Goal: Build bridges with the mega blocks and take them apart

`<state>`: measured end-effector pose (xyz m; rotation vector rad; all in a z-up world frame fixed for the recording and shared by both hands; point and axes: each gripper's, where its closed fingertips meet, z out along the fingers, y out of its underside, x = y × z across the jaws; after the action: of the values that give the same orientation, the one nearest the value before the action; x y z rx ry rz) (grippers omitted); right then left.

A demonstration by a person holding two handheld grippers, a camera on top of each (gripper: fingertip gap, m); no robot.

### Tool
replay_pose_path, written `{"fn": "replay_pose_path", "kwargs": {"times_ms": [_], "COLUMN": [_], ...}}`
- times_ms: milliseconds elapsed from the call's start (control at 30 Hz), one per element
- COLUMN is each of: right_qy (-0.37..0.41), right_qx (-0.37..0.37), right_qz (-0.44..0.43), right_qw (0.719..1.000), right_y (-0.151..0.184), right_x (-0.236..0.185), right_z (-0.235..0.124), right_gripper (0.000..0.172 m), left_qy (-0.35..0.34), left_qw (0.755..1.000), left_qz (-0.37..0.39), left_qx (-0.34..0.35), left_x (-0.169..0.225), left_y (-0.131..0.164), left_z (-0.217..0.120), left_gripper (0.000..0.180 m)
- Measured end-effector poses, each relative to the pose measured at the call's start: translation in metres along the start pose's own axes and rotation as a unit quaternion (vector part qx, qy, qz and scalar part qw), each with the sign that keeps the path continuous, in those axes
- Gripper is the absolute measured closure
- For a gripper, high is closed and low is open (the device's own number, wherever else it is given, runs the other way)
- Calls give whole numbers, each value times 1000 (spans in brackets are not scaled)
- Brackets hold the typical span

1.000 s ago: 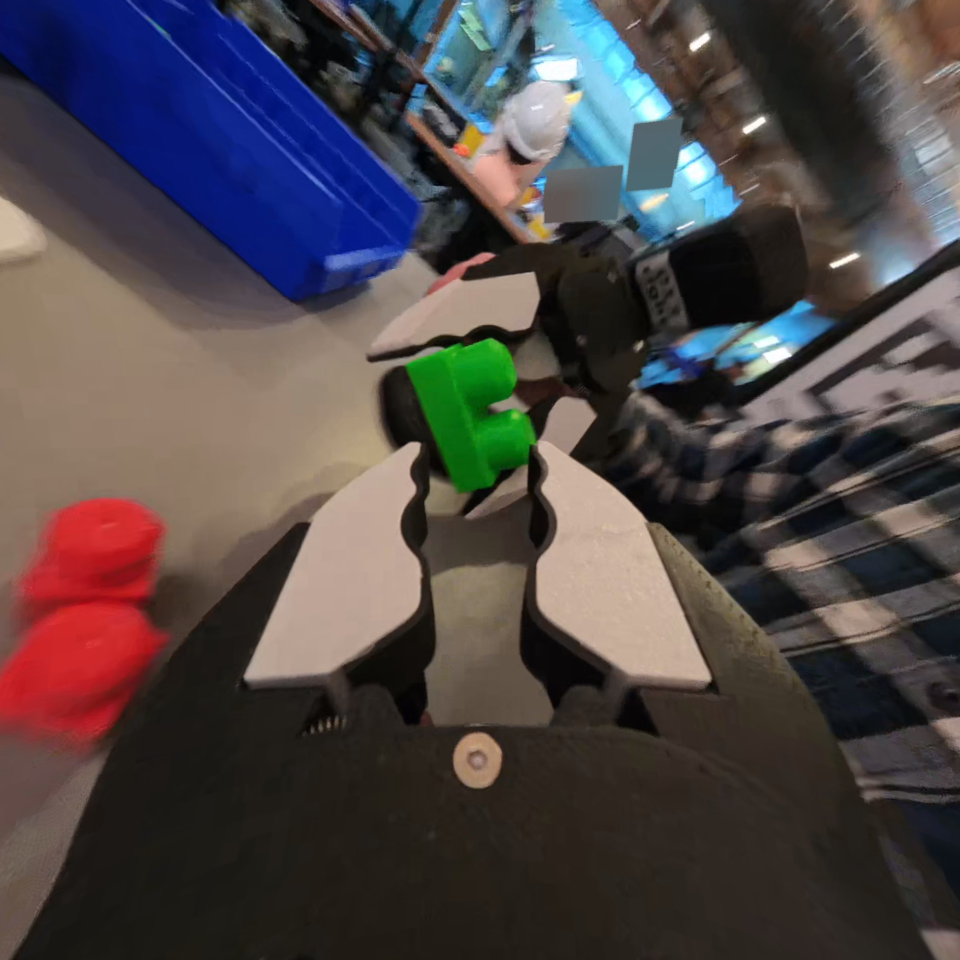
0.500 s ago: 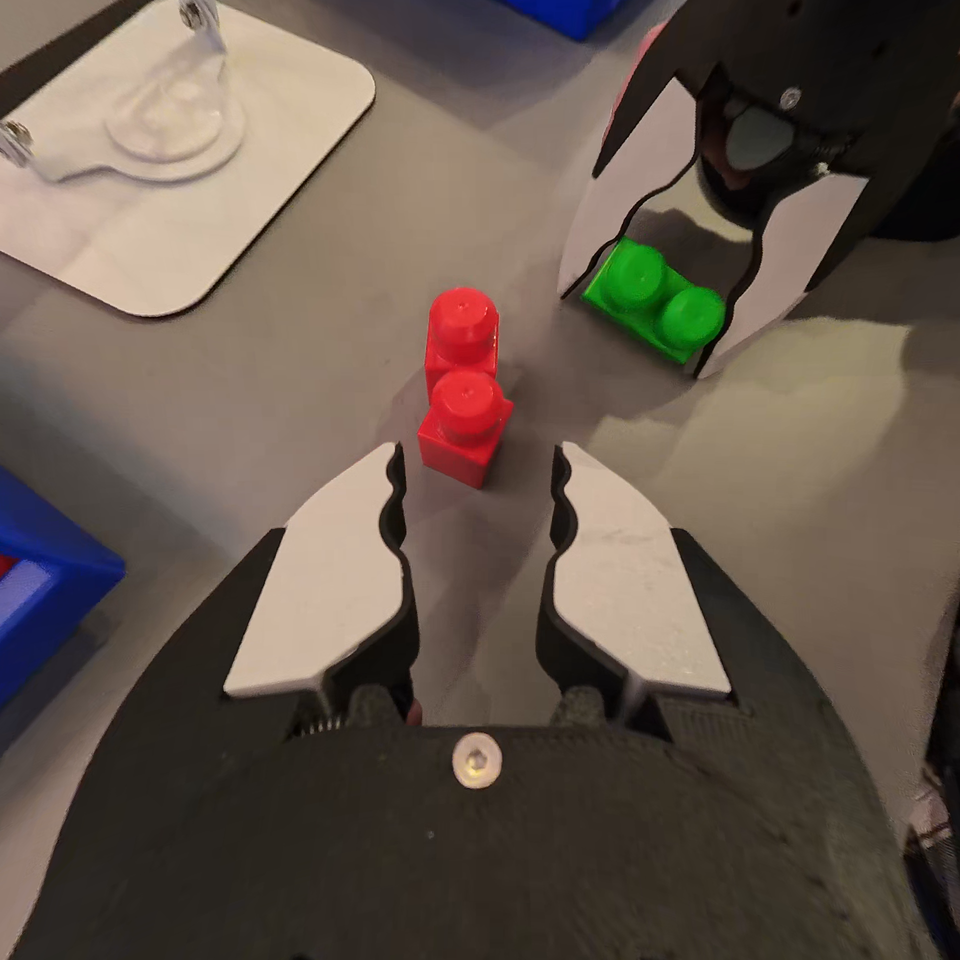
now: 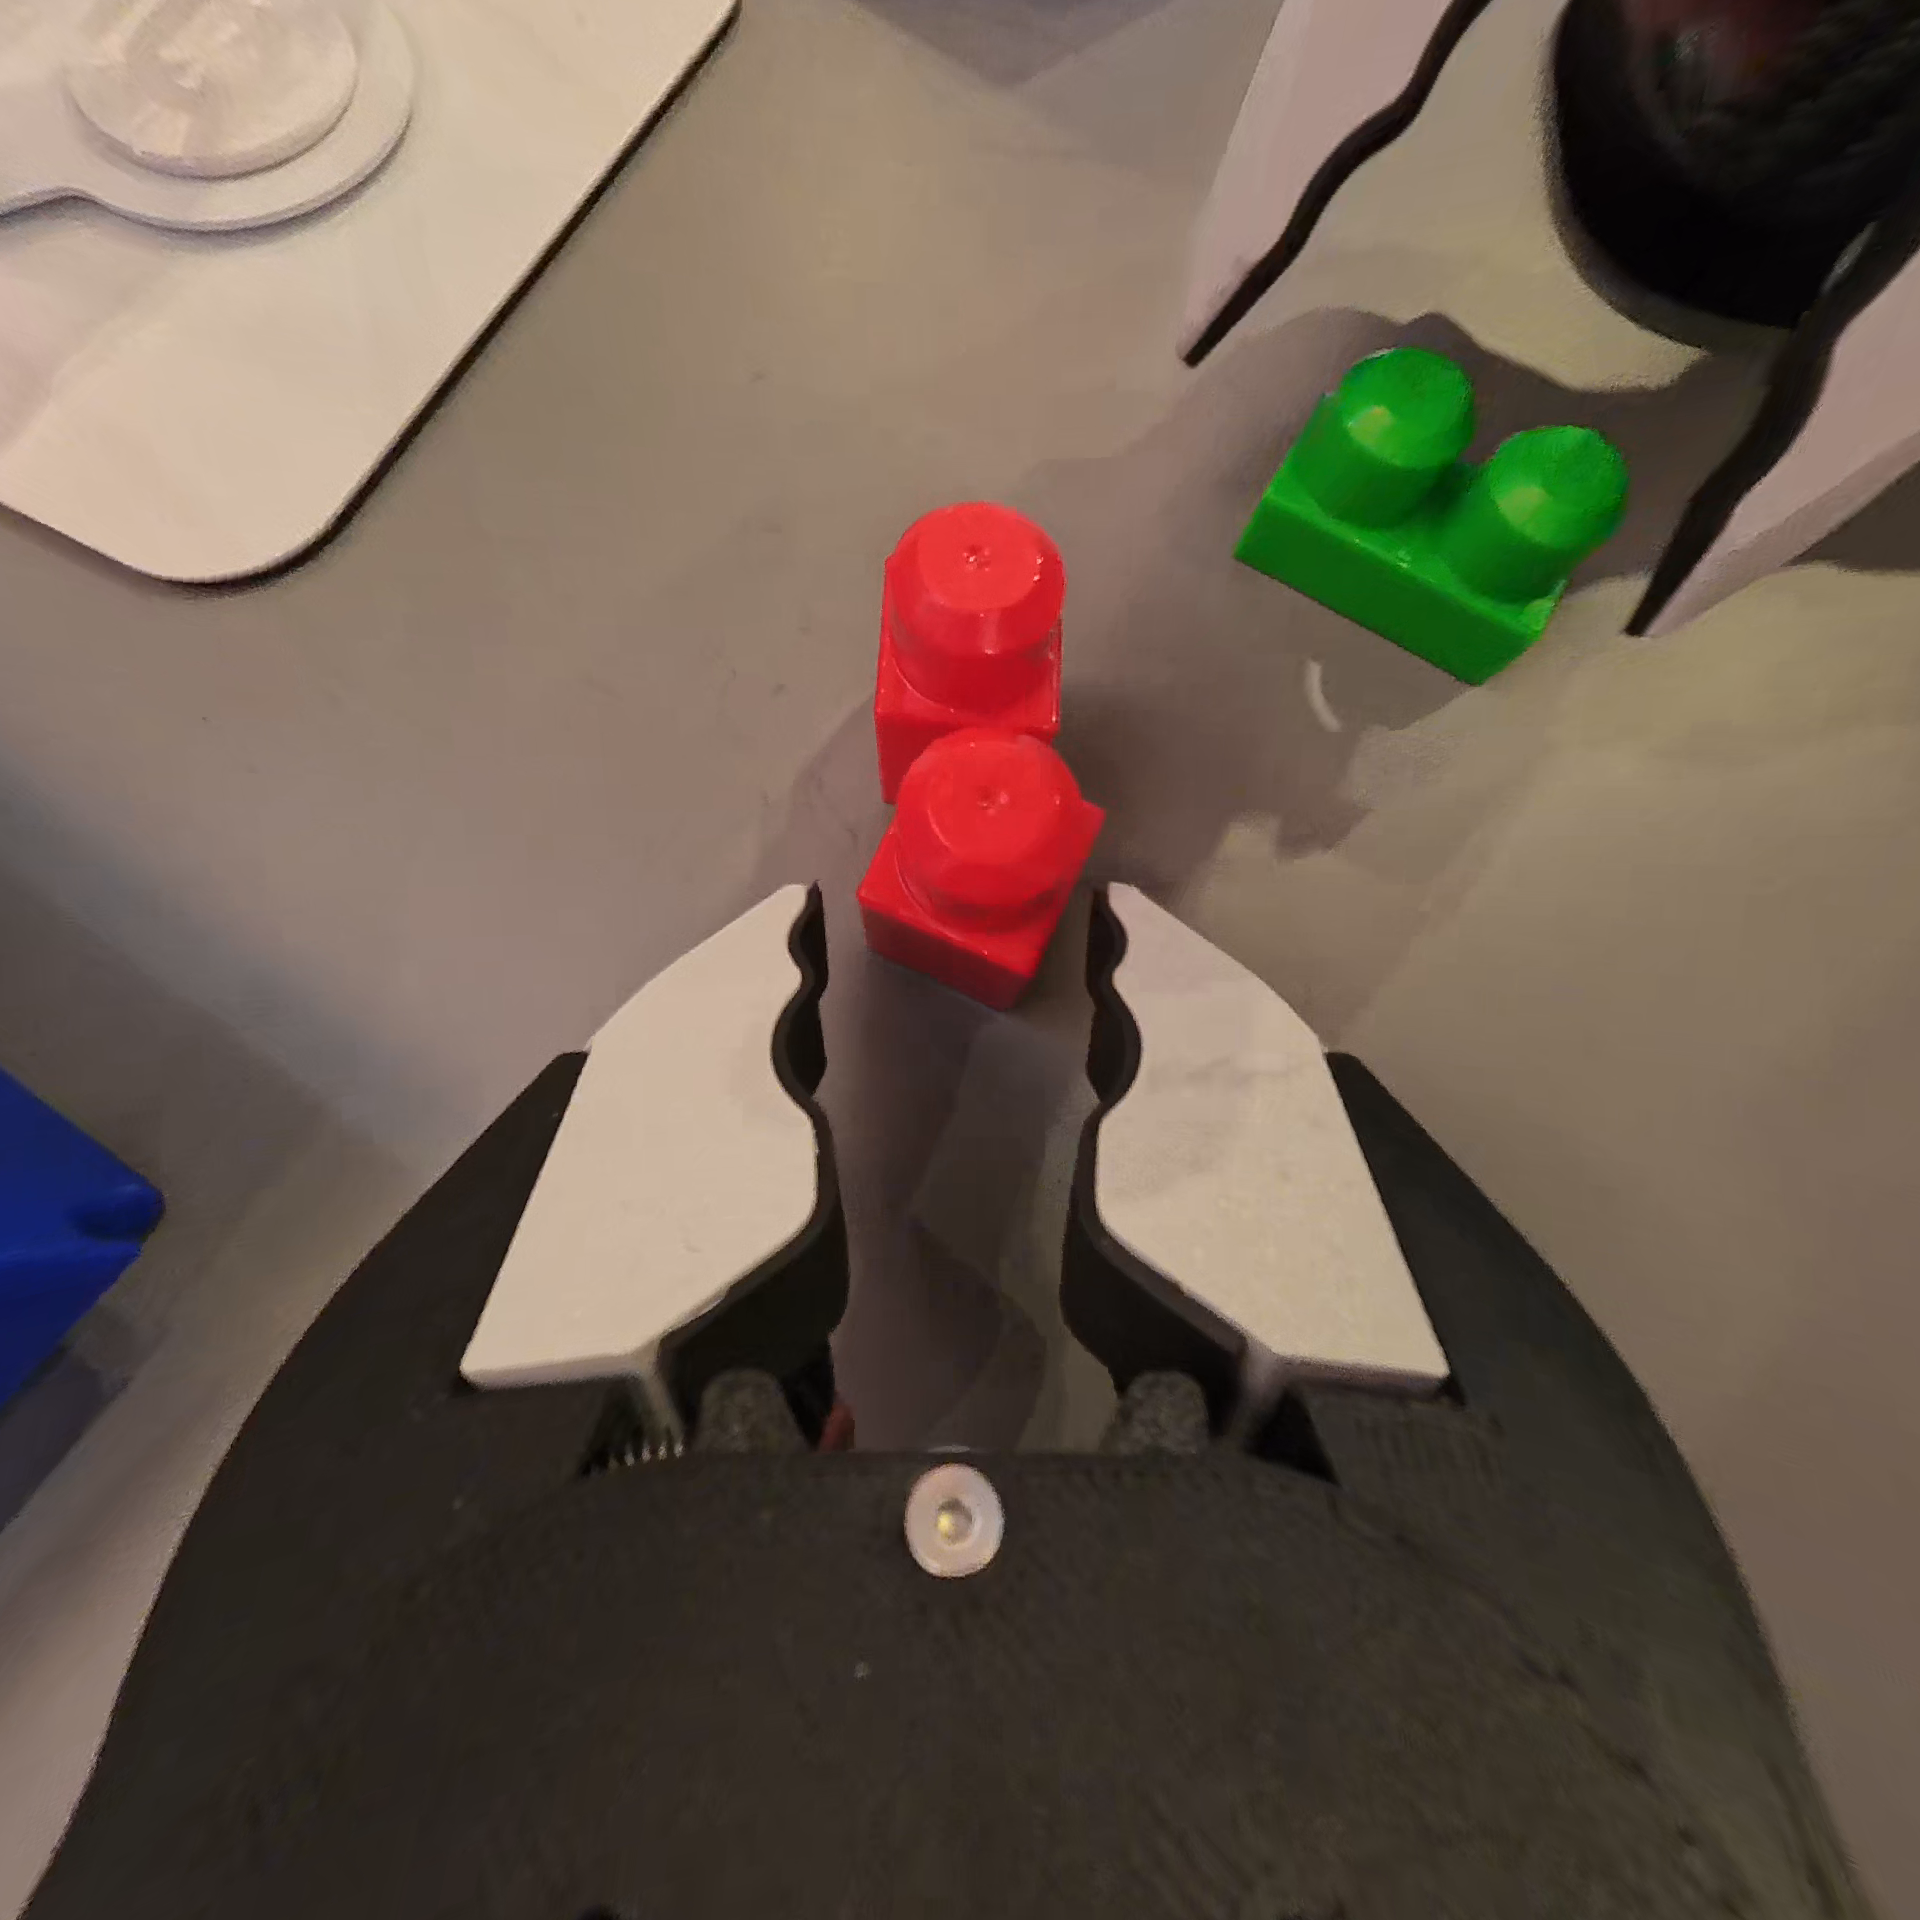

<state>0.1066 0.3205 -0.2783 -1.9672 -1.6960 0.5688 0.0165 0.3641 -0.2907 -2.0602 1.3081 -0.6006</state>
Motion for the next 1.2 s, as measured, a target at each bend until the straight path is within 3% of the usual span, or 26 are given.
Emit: {"fn": "replay_pose_path", "kwargs": {"times_ms": [133,467,633,733,833,933,1033,1200], "right_qy": [-18,-63,-70,-58,-83,-95,-102,-127], "right_qx": [-4,-14,1,8,10,0,-4,9], "right_qz": [-6,-21,-20,-1,3,-6,-7,4], "right_qw": [1000,998,997,998,996,995,995,992], "right_y": [-12,-25,-28,-29,-30,-30,-32,-43], "right_x": [6,-1,1,14,12,7,2,-11], "right_z": [12,32,26,20,23,31,33,32], "right_gripper": [77,80,82,82,86,84,86,89], "left_qy": [-24,-41,-39,-47,-38,-39,-46,2], "left_qw": [1000,998,998,997,996,997,997,1000], "left_qz": [-14,-52,-43,-57,-76,-68,-53,-11], "left_qx": [0,14,22,24,24,18,8,-12], "left_x": [-4,-4,-6,-8,1,2,-5,-13], "left_y": [-2,-8,-8,-5,0,3,3,0], "left_z": [7,14,13,8,4,7,8,9], "left_gripper": [143,143,143,133,140,149,146,141]}}
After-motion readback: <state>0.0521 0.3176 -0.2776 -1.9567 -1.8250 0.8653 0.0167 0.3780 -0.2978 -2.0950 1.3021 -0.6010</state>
